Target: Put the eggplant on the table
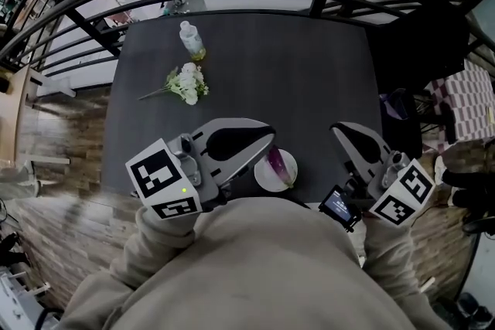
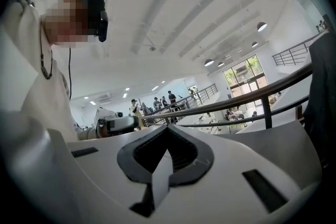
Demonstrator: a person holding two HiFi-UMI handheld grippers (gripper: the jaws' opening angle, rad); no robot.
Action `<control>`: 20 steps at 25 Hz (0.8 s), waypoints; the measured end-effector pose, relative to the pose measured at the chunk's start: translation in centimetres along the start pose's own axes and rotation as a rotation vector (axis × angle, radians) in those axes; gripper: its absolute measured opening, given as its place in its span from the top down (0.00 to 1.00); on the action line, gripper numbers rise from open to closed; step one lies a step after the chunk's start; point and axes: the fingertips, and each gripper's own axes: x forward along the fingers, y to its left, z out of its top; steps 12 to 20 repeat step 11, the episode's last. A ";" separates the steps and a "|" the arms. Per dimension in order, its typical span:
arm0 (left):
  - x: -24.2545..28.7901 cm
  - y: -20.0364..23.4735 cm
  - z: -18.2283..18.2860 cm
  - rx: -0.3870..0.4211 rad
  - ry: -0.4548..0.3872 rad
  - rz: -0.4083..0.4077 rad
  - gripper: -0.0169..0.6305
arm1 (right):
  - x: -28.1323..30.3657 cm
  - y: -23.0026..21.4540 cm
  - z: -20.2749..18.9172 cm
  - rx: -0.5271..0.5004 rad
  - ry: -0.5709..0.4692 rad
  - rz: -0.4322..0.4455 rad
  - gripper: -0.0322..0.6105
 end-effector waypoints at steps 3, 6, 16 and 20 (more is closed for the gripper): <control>0.0 0.1 0.4 0.004 -0.006 0.007 0.97 | 0.5 0.7 0.2 -0.005 0.008 0.026 0.93; 0.0 0.2 0.3 0.000 -0.001 0.007 0.97 | 0.4 0.6 0.4 -0.001 0.018 0.032 0.93; -0.8 0.7 -0.3 -0.014 0.002 0.014 0.97 | 0.9 0.3 0.1 0.000 0.026 0.025 0.93; -0.8 0.7 -0.3 -0.014 0.002 0.014 0.97 | 0.9 0.3 0.1 0.000 0.026 0.025 0.93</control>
